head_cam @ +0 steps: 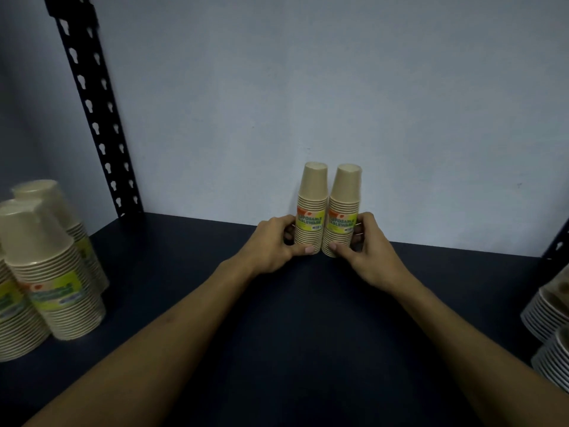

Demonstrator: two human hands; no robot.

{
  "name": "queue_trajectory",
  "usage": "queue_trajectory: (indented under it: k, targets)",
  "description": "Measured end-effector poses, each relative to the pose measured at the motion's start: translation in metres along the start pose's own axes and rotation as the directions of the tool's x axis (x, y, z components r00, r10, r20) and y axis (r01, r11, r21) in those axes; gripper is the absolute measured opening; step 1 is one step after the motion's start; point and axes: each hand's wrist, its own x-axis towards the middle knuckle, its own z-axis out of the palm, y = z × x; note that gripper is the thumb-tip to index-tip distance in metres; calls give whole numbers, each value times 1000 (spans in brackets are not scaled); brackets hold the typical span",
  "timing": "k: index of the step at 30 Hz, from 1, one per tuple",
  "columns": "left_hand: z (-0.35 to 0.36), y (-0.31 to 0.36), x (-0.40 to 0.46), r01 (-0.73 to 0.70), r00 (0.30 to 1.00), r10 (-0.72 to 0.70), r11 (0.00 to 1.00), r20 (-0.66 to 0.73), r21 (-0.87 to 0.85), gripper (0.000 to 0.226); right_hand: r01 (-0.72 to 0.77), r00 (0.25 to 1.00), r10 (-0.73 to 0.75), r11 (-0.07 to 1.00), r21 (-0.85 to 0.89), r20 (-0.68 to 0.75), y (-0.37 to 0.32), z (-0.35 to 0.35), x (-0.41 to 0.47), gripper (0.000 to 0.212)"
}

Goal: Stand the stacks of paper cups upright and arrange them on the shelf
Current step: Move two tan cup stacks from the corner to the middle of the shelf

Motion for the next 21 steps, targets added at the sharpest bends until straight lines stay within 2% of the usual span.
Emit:
queue_trajectory:
  k: [12,21]
  targets:
    - [8,-8,6,-4,998,9,997,-62,75,60,-1,1000,1,1000,0,-5,8,1,7,48]
    - [7,-5,1,-21,998,25,998,-64,60,61,-2,1000,2,1000,-30,-10,7,3,6,52]
